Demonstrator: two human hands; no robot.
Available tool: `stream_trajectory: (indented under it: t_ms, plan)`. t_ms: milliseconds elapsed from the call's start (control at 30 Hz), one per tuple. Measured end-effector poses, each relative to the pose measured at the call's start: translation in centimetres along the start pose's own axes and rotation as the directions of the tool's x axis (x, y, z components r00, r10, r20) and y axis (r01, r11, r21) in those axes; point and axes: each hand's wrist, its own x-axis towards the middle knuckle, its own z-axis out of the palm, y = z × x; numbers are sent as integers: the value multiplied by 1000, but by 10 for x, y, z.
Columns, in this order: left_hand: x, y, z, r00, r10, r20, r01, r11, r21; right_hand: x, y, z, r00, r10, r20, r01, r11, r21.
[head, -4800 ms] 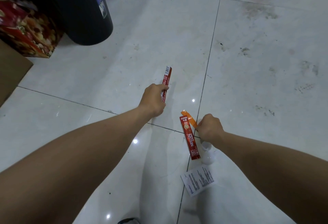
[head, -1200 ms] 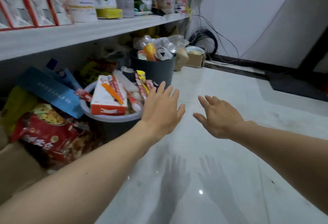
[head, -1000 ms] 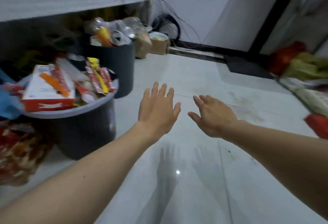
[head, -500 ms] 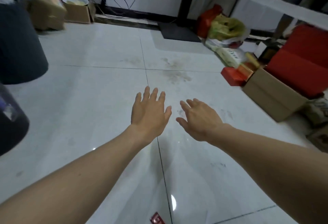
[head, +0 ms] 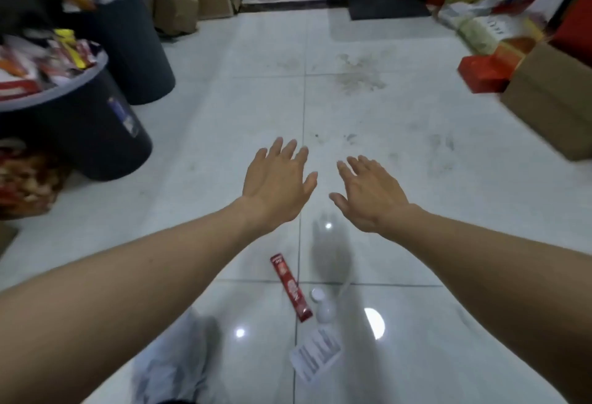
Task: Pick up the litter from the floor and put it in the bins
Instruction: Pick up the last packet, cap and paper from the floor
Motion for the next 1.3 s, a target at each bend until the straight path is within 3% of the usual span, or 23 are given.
stream_trajectory:
  t_ms: [200, 400, 567, 767, 967, 1300]
  plan:
    - [-49, 7, 6, 997, 65, 39, -69, 993, 99, -31, -17, 35, 999, -5, 46, 3, 999, 42]
    - [-74, 21, 73, 997, 69, 24, -68, 997, -29, -54, -12, 68, 999, 10, 38, -10, 1000, 1]
    - [-118, 16, 117, 990, -8, 138, 26, 991, -130, -82, -19, 100, 990, 48, 132, -52, 998, 23]
    - [-141, 15, 152, 976, -22, 215, 61, 983, -174, -91, -35, 130, 961, -82, 265, 74, 996, 39]
    - [-151, 15, 164, 964, -46, 263, 105, 971, -215, -71, -55, 139, 975, -31, 221, -10, 983, 185]
    - [-150, 11, 177, 955, -103, 278, 163, 965, -204, -46, -70, 161, 963, -131, 235, 68, 964, 257]
